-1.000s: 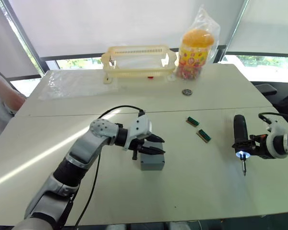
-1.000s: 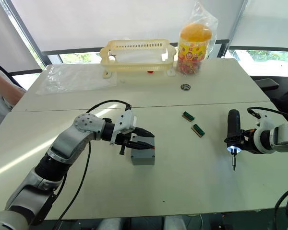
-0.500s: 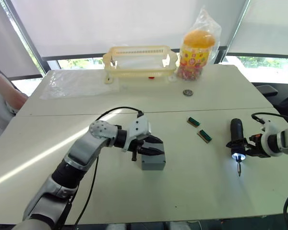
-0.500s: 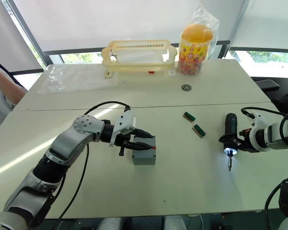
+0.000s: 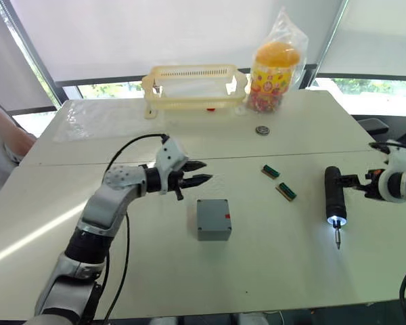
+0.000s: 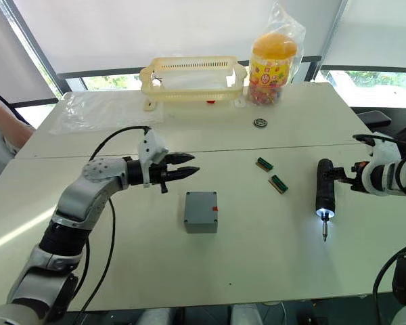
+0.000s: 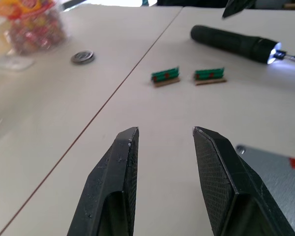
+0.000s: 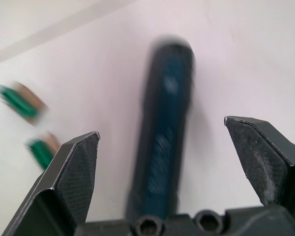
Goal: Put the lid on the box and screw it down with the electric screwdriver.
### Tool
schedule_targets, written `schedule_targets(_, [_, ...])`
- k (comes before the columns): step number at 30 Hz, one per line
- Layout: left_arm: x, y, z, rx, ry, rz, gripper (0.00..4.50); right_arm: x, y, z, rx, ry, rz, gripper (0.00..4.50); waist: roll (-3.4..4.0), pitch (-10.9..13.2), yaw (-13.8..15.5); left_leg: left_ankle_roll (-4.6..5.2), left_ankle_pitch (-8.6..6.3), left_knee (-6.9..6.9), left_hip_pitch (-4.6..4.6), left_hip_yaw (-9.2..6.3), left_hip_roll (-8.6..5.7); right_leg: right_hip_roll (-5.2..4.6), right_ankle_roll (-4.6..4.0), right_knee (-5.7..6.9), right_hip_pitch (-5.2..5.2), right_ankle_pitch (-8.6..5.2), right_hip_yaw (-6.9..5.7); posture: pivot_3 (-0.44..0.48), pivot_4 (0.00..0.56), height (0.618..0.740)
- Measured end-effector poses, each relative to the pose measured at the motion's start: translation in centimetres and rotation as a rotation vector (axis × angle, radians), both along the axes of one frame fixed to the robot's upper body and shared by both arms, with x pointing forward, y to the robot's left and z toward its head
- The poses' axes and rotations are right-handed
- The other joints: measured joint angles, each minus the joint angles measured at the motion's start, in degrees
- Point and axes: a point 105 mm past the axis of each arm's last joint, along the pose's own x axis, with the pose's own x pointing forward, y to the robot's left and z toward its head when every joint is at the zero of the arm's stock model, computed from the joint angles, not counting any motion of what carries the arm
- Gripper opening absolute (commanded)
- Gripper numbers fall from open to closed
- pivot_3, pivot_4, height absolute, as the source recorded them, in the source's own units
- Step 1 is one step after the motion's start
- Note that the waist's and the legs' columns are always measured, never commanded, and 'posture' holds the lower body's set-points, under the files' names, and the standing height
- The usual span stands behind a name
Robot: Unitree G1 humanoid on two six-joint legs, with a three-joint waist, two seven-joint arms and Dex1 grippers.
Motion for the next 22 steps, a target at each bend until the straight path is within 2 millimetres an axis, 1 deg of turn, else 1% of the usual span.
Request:
schedule_targets(2, [-0.2, 1.4, -0.6, -0.016, 0.058, 0.041, 1.75, -0.2, 1.3, 1.3, -0.004, -0.082, 0.072, 4.47, -0.01, 0.01, 0.17, 0.00, 0.00, 0.01, 0.00, -0.04, 0.01, 0.01, 0.00, 0.06, -0.01, 0.00, -0.03, 0.000, 0.150, 0.740])
schedule_targets(3, [-0.6, 2.5, -0.9, -0.032, 0.094, 0.071, 1.75, -0.6, 2.5, 2.1, -0.002, -0.139, 0.134, 4.47, -0.03, 0.01, 0.26, 0.00, 0.00, 0.05, -0.01, -0.07, 0.04, 0.04, 0.00, 0.08, 0.00, 0.00, -0.06, 0.000, 0.150, 0.740])
schedule_targets(4, [-0.9, 3.0, -1.0, -0.039, 0.113, 0.087, 1.75, -1.1, 3.3, 2.3, -0.013, -0.177, 0.179, 4.47, -0.05, 0.01, 0.51, 0.00, 0.00, 0.05, -0.02, -0.07, 0.03, 0.03, 0.00, 0.07, 0.01, 0.00, -0.06, 0.000, 0.150, 0.740])
schedule_targets(5, [-1.8, 3.6, -1.3, -0.032, 0.127, 0.096, 1.75, -2.0, 4.4, 2.0, -0.020, -0.207, 0.242, 4.47, -0.15, -0.03, 0.63, 0.00, -0.01, 0.06, -0.03, -0.16, 0.03, 0.03, 0.00, 0.02, 0.07, 0.00, -0.13, 0.000, 0.150, 0.740])
schedule_targets(6, [-3.1, 4.5, -2.0, -0.026, 0.170, 0.117, 1.75, -3.6, 6.6, 1.1, -0.012, -0.239, 0.352, 4.47, -0.25, -0.09, 0.68, 0.02, -0.03, -0.01, 0.02, -0.24, 0.06, 0.03, 0.01, -0.08, 0.21, -0.02, -0.18, 0.000, 0.150, 0.740])
schedule_targets(7, [-3.9, 5.3, -2.9, -0.025, 0.221, 0.141, 1.75, -4.9, 8.2, -0.4, 0.018, -0.225, 0.429, 4.47, -0.25, -0.09, 0.69, 0.04, -0.05, 0.01, 0.01, -0.23, 0.05, -0.02, 0.03, -0.09, 0.24, -0.03, -0.18, 0.000, 0.150, 0.740])
schedule_targets(9, [-5.0, 6.1, -4.0, -0.026, 0.284, 0.172, 1.75, -6.5, 10.1, -2.4, 0.066, -0.198, 0.504, 4.47, -0.20, -0.04, 0.69, 0.03, -0.04, 0.14, -0.01, -0.19, -0.04, -0.14, 0.03, -0.01, 0.23, -0.03, -0.16, 0.000, 0.150, 0.740])
schedule_targets(10, [-6.1, 6.5, -4.6, -0.016, 0.310, 0.178, 1.75, -7.8, 11.0, -3.5, 0.075, -0.183, 0.542, 4.47, -0.20, -0.05, 0.68, 0.02, -0.03, 0.16, 0.02, -0.15, -0.04, -0.18, 0.03, -0.04, 0.26, -0.02, -0.14, 0.000, 0.150, 0.740])
schedule_targets(12, [-7.8, 7.1, -5.8, -0.013, 0.365, 0.193, 1.75, -9.7, 11.9, -5.3, 0.097, -0.159, 0.568, 4.47, -0.20, -0.07, 0.64, 0.02, -0.04, 0.17, 0.26, -0.15, -0.02, -0.17, -0.01, -0.17, 0.59, -0.04, -0.14, 0.000, 0.150, 0.740])
schedule_targets(13, [-8.7, 7.3, -6.4, -0.015, 0.397, 0.203, 1.75, -10.4, 12.2, -6.2, 0.115, -0.156, 0.566, 4.47, -0.21, -0.07, 0.62, 0.01, -0.04, 0.17, 0.31, -0.14, 0.01, -0.17, -0.20, -0.22, 0.66, -0.15, -0.14, 0.000, 0.150, 0.740])
schedule_targets(14, [-9.1, 7.4, -6.8, -0.017, 0.417, 0.206, 1.75, -10.7, 12.3, -6.7, 0.130, -0.151, 0.562, 4.47, -0.21, -0.06, 0.61, 0.01, -0.03, 0.20, 0.34, -0.12, 0.05, -0.17, -0.26, -0.23, 0.68, -0.15, -0.13, 0.000, 0.150, 0.740])
schedule_targets(17, [-9.9, 7.2, -7.3, -0.017, 0.435, 0.206, 1.75, -10.8, 12.4, -7.9, 0.109, -0.163, 0.546, 4.47, -0.23, -0.07, 0.60, -0.04, -0.01, 0.27, 0.47, -0.03, 0.10, -0.17, -0.44, -0.24, 0.76, -0.06, -0.13, 0.000, 0.150, 0.740])
schedule_targets(22, [-10.1, 7.2, -7.6, -0.023, 0.447, 0.214, 1.75, -10.7, 12.7, -9.2, 0.039, -0.161, 0.587, 4.47, -0.23, -0.08, 0.60, -0.04, -0.01, 0.18, 0.49, 0.01, 0.12, -0.13, -0.46, -0.27, 0.72, -0.07, -0.12, 0.000, 0.150, 0.740])
